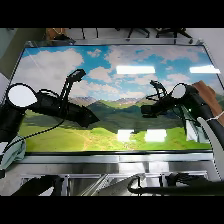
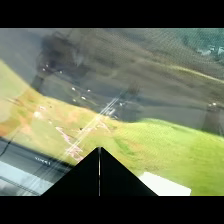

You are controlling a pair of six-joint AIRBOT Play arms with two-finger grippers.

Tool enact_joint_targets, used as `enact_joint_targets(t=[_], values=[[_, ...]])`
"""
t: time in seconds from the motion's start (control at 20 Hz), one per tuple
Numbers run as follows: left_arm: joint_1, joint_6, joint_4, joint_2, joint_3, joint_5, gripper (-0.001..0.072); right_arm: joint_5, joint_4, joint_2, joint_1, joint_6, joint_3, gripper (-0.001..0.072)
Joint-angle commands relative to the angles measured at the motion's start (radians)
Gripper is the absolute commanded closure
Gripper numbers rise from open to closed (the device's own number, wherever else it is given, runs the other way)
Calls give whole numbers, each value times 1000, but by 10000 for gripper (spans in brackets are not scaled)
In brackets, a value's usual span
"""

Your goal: Fold the shirts.

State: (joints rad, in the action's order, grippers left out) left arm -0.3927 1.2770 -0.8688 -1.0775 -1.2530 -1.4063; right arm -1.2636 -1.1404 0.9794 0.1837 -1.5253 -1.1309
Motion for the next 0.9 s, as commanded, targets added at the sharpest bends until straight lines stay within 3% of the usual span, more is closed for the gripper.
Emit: enact_joint_targets(t=[0.0, 0.85], values=[[0, 0, -1, 0, 0, 0, 694, 0, 0, 6, 1, 0, 0, 696], [0, 0, -1, 0, 0, 42, 693, 0, 0, 8, 1, 0, 0, 696]])
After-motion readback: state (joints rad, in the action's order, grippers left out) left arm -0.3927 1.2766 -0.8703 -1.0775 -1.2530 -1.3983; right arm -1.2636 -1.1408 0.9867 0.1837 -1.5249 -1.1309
